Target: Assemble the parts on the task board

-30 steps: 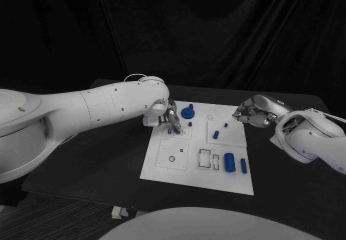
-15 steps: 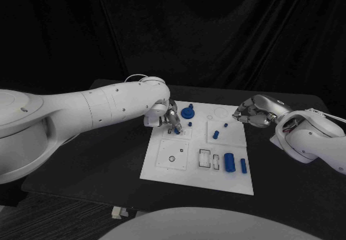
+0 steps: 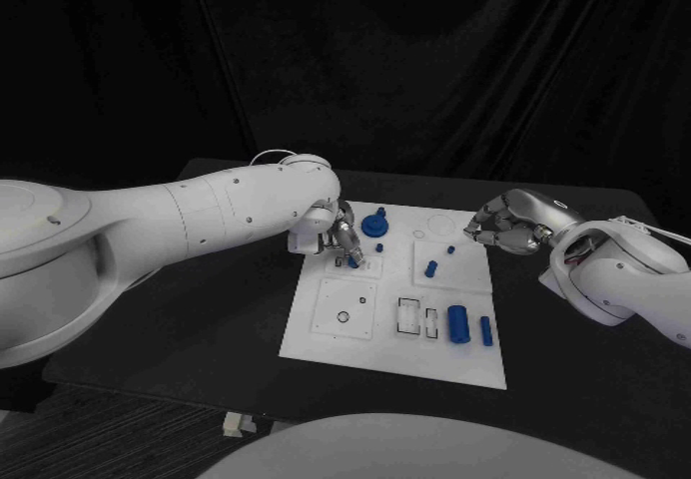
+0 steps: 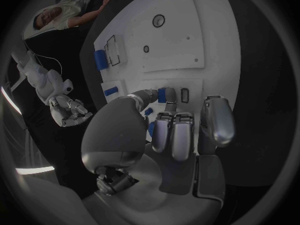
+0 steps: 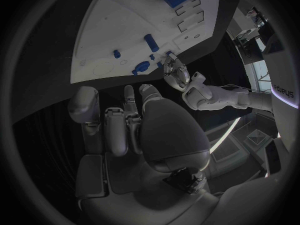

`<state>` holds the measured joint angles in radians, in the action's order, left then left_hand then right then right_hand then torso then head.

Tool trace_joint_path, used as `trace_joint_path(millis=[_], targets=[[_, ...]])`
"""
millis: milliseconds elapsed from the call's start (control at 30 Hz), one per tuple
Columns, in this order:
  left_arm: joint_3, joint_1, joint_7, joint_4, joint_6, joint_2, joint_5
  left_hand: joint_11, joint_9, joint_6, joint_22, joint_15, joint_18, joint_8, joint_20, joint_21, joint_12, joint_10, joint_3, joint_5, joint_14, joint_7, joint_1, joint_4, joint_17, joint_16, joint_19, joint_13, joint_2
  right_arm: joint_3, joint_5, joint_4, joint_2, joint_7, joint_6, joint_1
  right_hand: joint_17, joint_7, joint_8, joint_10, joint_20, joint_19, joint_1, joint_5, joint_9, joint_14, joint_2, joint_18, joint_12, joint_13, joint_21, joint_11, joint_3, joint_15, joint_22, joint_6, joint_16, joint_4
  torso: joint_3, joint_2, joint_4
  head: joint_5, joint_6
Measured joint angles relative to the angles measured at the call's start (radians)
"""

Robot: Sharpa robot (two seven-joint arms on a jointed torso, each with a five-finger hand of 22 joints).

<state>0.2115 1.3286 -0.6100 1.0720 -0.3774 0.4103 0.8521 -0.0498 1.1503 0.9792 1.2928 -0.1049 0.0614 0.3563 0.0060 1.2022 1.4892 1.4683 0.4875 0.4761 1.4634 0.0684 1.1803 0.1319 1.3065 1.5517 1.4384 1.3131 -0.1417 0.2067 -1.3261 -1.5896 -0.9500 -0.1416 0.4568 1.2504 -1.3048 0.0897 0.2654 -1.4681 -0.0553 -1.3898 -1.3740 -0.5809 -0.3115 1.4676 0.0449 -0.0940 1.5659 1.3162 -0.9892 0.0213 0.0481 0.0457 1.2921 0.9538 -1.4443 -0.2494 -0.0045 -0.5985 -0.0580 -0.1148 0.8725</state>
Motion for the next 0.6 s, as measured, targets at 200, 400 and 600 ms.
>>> trace_joint_path(millis=[200,400,600], targets=[[0.0,0.0,0.0,-0.002,-0.001,-0.002,0.0,0.0,0.0,0.0,0.0,0.0,0.0,0.0,0.0,0.0,0.0,0.0,0.0,0.0,0.0,0.0,0.0,0.0,0.0,0.0,0.0,0.0,0.0,0.0,0.0,0.0,0.0,0.0,0.0,0.0,0.0,0.0,0.0,0.0,0.0,0.0,0.0,0.0,0.0,0.0,0.0,0.0,0.0,0.0,0.0,0.0,0.0,0.0,0.0,0.0,0.0,0.0,0.0,0.0,0.0001,-0.001,0.0],[0.0,0.0,0.0,-0.003,-0.001,-0.002,0.0,0.0,0.0,0.0,0.0,0.0,0.0,0.0,0.0,0.0,0.0,0.0,0.0,0.0,0.0,0.0,-0.009,0.0,0.0,0.0,0.0,0.0,0.009,0.0,0.0,0.0,0.0,0.0,0.0,0.0,0.0,0.0,0.0,0.0,0.0,0.0,0.0,0.0,0.0,0.0,0.0,0.0,0.0,0.0,0.0,0.0,0.0,0.0,0.0,0.0,0.0,0.0,-0.0002,0.0,0.0001,0.0,0.0],[-0.001,-0.002,0.0,-0.005,-0.001,-0.005,0.0,0.0,0.0,0.0,0.0,0.0,0.0,0.0,0.008,0.0,0.0,0.0,-0.004,-0.012,0.0,0.0,-0.019,-0.004,0.0,0.0,-0.009,0.0,0.019,0.0,0.0,0.0,0.0,0.0,0.0,0.0,0.0,0.0,0.0,0.0,0.0,0.0,0.0,0.0,0.0,0.0,0.0,0.0,0.0,0.0,0.0,0.0,0.0,0.0,0.0,0.0,0.0,0.0,-0.0003,0.0,-0.0002,0.0,0.0]])
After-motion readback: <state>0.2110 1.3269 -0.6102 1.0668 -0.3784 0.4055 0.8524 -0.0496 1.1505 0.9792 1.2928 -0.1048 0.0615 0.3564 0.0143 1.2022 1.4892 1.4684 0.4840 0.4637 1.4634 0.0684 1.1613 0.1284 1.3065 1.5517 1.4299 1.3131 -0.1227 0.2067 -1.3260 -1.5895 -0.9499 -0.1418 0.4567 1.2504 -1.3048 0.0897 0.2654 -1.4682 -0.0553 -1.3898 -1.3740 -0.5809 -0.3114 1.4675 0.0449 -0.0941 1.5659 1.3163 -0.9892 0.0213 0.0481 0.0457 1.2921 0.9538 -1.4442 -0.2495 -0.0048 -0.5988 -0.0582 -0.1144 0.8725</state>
